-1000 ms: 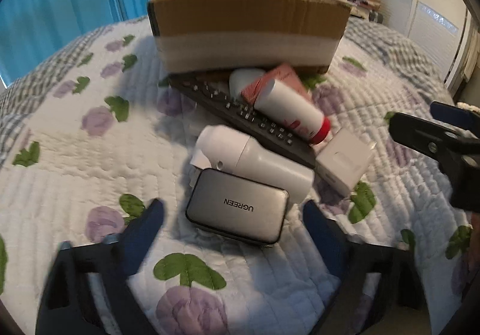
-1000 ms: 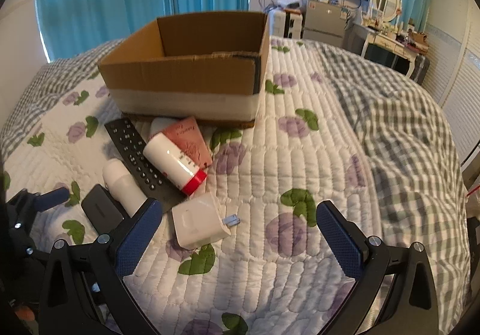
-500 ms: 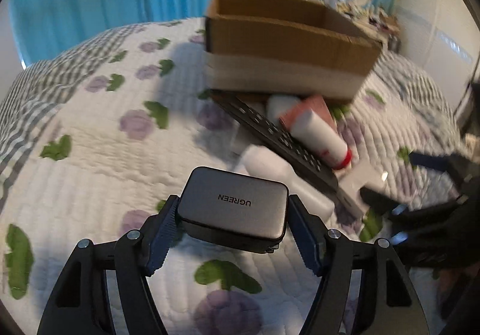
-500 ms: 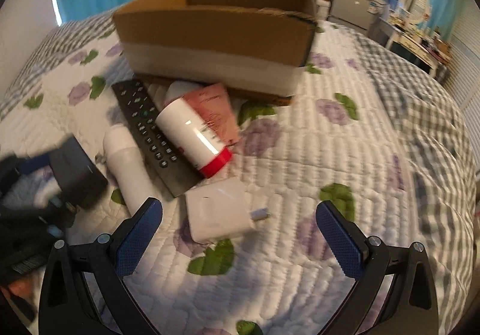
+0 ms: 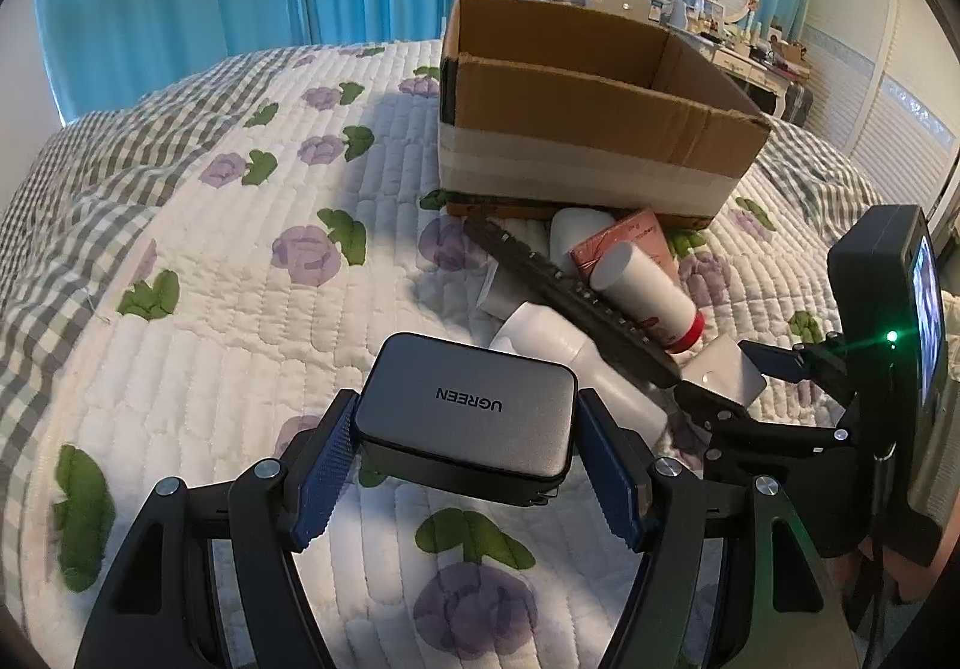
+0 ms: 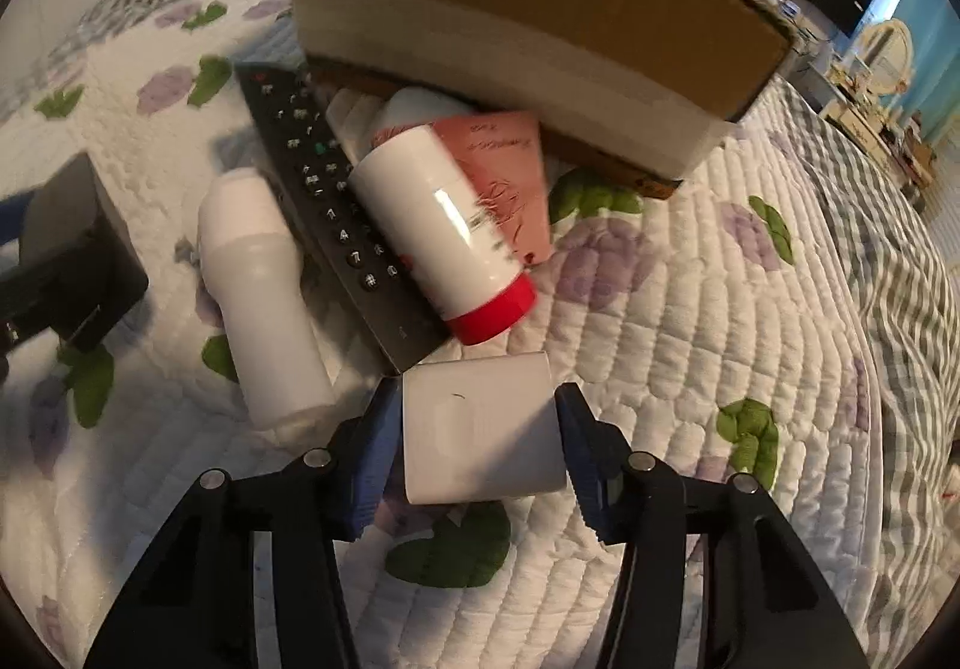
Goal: Organize rigid objects
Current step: 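Grasp the grey UGREEN box with left gripper while right grasps white adapter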
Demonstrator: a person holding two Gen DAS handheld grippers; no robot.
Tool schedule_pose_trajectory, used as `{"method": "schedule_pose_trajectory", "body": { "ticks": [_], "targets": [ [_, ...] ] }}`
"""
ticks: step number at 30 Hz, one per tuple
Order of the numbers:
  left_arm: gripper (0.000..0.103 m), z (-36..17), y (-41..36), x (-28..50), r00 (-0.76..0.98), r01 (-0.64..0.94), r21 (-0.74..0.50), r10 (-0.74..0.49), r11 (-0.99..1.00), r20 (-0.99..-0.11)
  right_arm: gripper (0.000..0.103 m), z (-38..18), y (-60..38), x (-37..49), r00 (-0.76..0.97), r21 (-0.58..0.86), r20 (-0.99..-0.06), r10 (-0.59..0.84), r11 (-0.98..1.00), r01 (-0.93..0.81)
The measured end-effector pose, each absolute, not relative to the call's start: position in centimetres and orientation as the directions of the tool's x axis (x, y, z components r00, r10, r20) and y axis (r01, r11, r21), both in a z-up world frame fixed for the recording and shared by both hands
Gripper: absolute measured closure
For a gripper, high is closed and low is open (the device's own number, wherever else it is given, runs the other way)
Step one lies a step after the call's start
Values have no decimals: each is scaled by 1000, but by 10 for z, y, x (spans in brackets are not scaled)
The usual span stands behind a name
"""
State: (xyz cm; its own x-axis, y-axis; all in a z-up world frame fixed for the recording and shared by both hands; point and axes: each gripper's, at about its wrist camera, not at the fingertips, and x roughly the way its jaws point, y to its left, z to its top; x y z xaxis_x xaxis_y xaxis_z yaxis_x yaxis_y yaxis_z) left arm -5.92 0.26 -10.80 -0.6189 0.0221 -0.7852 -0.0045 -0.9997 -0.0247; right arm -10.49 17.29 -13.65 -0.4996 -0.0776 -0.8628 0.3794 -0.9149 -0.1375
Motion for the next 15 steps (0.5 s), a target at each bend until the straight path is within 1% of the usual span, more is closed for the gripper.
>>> {"method": "schedule_pose_trajectory", "body": {
  "ticks": [4,8,12,15],
  "targets": [
    [31,-91,4,-54,-642,-10,-24,25,-1000,-766,52,-122,180,-99,-533,-110,-840,-104,-929,355],
    [31,-67,7,-55,-671,-26,-17,30,-1000,-741,52,-89,188,-90,-586,-76,-798,-144,-939,335],
    [31,-29,14,-69,-710,-62,-24,61,-998,-701,52,-34,195,-96,-646,-74,-744,-169,-941,331],
    [31,1,17,-91,-735,-81,-57,98,-995,-671,52,9,195,-109,-689,-64,-698,-197,-941,333]
  ]
}}
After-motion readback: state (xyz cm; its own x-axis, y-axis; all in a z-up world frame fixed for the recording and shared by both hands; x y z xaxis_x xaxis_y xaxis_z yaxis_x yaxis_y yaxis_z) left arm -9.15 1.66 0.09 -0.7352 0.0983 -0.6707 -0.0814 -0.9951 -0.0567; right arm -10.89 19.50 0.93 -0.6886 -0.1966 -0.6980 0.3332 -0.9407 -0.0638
